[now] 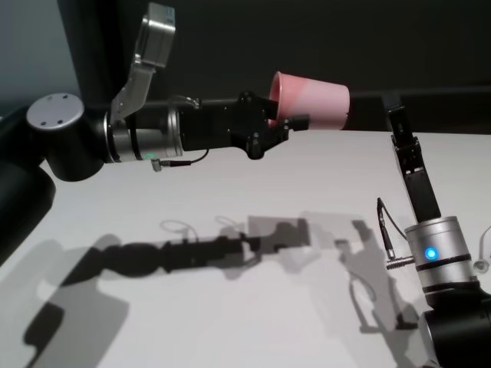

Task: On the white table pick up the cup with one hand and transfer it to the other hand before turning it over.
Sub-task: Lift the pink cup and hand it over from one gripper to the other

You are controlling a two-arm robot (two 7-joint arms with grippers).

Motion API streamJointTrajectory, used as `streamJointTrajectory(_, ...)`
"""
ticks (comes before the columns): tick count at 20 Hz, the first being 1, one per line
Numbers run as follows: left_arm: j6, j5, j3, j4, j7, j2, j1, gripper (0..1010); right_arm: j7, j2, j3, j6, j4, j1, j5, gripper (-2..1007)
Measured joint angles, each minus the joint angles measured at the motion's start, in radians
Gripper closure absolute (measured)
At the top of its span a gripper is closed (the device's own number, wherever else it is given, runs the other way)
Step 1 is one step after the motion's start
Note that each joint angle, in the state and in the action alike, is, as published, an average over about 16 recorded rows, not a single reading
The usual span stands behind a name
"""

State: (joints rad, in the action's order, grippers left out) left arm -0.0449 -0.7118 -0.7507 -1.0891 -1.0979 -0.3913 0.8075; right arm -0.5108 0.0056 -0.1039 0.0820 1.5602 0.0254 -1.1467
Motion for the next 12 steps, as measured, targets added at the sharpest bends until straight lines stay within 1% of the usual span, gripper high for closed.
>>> streamJointTrajectory(5, 0.000, 0.000, 0.000, 0.000, 0.000, 0.000, 0.000, 964, 0.025, -0.011, -0.008, -0.012, 0.008, 0.007, -0.039, 3)
streamJointTrajectory(12, 0.000, 0.000, 0.000, 0.000, 0.000, 0.000, 0.000, 964, 0.055, -0.017, -0.023, -0.029, 0.017, 0.013, -0.079, 3)
